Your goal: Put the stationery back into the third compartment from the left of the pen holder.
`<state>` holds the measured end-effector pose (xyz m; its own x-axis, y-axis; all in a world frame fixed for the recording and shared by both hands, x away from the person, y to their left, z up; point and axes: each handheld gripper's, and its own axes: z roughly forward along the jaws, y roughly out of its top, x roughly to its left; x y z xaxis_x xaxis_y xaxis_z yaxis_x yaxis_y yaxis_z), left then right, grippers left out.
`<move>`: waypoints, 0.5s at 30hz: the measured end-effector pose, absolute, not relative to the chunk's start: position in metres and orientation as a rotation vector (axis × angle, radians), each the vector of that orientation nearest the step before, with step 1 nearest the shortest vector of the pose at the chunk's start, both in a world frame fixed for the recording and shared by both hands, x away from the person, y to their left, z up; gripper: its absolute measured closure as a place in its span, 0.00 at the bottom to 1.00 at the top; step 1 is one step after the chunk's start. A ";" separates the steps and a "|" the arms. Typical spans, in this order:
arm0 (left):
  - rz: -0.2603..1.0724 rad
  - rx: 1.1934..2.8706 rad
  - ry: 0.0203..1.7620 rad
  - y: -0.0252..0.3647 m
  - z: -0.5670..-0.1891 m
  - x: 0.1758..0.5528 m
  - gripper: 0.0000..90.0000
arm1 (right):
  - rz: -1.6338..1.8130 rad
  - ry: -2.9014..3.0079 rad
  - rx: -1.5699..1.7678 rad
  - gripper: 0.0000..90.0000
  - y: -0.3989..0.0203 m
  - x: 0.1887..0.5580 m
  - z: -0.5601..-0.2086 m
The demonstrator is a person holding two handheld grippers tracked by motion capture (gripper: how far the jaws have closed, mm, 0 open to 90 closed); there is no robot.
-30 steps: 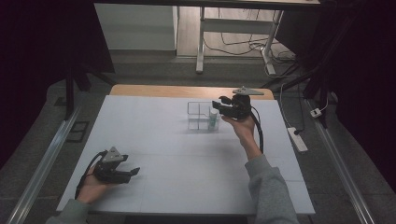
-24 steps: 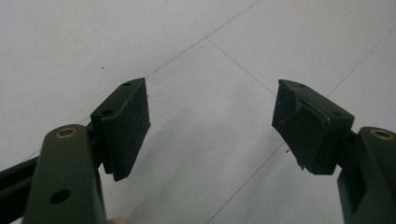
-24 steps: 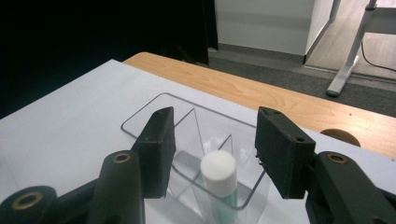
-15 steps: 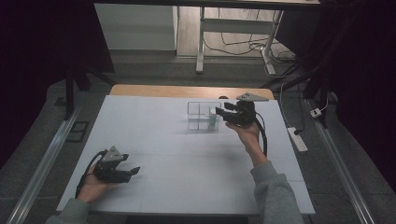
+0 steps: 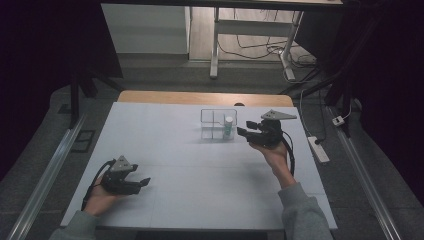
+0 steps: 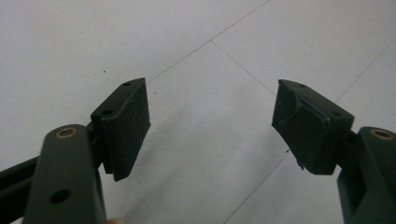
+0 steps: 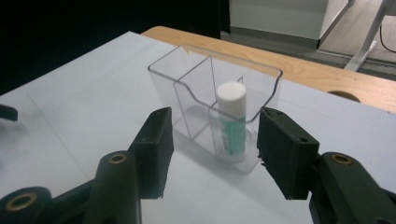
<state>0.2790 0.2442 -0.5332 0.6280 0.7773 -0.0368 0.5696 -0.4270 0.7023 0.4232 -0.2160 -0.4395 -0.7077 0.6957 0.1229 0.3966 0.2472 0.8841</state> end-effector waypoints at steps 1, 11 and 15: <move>0.384 2.153 1.049 0.244 -0.533 0.279 0.31 | 1.440 2.235 1.010 0.50 -0.217 0.421 -0.440; 0.384 2.153 1.043 0.244 -0.533 0.279 0.31 | 1.370 2.306 1.009 0.48 -0.230 0.398 -0.455; 0.385 2.151 1.041 0.244 -0.532 0.278 0.31 | 1.345 2.328 1.012 0.47 -0.236 0.390 -0.460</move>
